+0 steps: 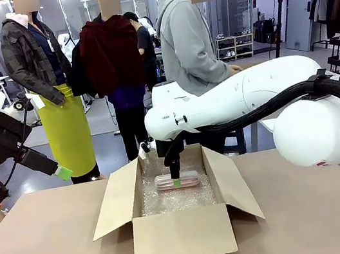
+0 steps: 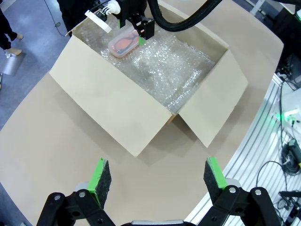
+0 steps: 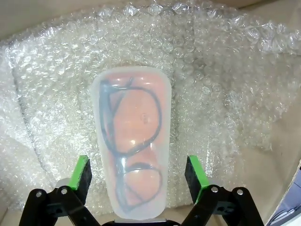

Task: Pack the glasses set securely to prepare it for shipping.
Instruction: Put the Glasses case from the right side of the table into the Package Box.

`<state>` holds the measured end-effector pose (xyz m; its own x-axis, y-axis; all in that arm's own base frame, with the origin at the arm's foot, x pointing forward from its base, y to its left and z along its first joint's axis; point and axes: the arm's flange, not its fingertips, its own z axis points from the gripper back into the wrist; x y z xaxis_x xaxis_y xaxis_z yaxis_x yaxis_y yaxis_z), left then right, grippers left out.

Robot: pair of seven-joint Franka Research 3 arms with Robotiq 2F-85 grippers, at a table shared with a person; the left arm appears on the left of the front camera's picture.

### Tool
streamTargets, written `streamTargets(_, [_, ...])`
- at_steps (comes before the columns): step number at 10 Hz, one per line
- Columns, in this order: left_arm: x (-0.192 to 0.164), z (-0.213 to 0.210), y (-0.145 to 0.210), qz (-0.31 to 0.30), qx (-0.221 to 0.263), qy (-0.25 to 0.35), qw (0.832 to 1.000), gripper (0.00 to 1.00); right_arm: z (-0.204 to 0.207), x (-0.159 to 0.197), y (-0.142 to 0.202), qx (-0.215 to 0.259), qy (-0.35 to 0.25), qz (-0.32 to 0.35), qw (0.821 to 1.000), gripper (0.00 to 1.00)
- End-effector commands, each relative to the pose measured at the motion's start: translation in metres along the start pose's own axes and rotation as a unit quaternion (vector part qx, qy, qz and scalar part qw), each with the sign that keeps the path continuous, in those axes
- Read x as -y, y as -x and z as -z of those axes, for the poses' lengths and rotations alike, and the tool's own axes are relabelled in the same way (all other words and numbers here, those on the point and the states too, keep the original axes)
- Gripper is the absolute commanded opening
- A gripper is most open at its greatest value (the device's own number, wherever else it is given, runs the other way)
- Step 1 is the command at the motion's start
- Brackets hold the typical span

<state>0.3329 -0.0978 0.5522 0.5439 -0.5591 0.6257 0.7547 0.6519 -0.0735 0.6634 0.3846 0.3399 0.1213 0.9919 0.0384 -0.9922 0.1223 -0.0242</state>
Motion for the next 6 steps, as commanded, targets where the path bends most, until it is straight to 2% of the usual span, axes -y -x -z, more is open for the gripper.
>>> streamTargets(1, [-0.001, -0.002, 0.0, 0.003, 0.005, 0.006, 1.0, 1.0, -0.035, -0.015, 0.01, 0.002, 0.011, 0.003, 1.0, 1.0])
streamTargets(3, [-0.001, -0.002, 0.0, 0.003, 0.005, 0.006, 1.0, 1.0, -0.087, -0.041, 0.043, 0.03, 0.017, 0.035, 0.999, 1.0])
streamTargets(6, [-0.001, -0.002, 0.0, 0.003, 0.005, 0.006, 1.0, 1.0, -0.118, -0.073, 0.1, 0.069, 0.042, 0.117, 0.99, 1.0])
